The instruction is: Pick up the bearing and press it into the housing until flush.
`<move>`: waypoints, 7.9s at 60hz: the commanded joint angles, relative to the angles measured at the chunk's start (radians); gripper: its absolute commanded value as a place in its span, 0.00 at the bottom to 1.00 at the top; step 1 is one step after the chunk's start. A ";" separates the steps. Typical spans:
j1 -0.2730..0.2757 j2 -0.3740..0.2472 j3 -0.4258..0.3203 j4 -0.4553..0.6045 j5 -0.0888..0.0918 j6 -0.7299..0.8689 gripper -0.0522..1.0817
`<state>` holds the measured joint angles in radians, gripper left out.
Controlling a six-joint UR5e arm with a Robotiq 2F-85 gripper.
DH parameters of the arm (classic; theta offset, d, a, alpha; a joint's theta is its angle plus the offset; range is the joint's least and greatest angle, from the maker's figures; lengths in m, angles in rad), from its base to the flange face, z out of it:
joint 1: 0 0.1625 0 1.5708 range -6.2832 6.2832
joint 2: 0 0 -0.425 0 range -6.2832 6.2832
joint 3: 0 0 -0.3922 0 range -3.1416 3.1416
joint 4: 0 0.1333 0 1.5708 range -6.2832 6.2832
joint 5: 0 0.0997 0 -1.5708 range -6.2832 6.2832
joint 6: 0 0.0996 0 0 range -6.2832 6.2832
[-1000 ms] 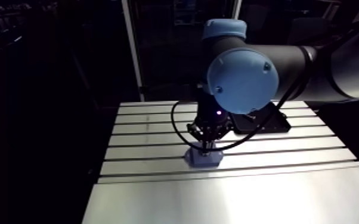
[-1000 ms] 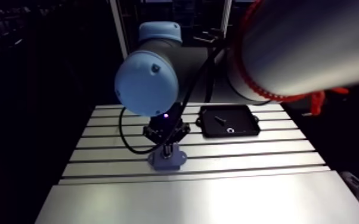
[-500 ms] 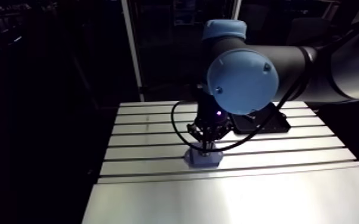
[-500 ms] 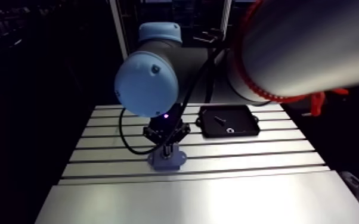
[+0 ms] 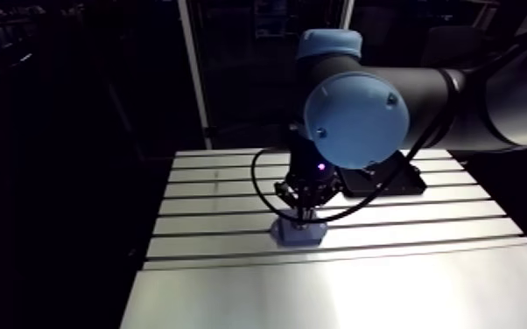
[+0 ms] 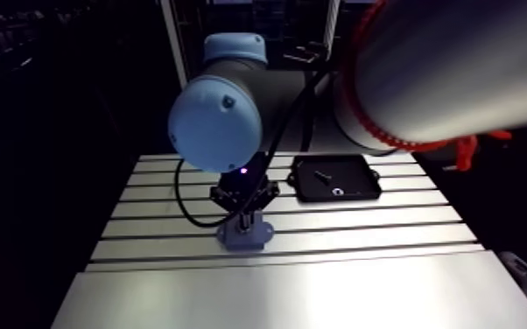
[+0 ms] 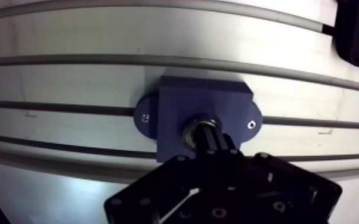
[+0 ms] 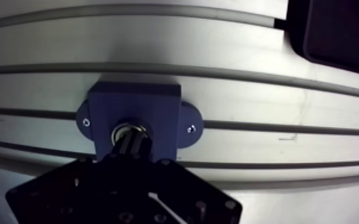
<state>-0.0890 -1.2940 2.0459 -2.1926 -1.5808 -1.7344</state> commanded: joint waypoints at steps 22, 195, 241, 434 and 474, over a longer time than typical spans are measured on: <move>-0.002 -0.001 0.004 0.000 0.000 0.000 1.00; 0.011 -0.001 0.021 -0.022 0.005 -0.021 1.00; 0.011 0.008 0.027 -0.060 0.003 -0.023 1.00; -0.036 -0.264 -0.450 0.548 0.014 0.019 0.05; -0.037 -0.250 -0.456 0.547 0.015 0.020 0.05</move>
<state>-0.1256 -1.5486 1.5881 -1.6451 -1.5731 -1.7158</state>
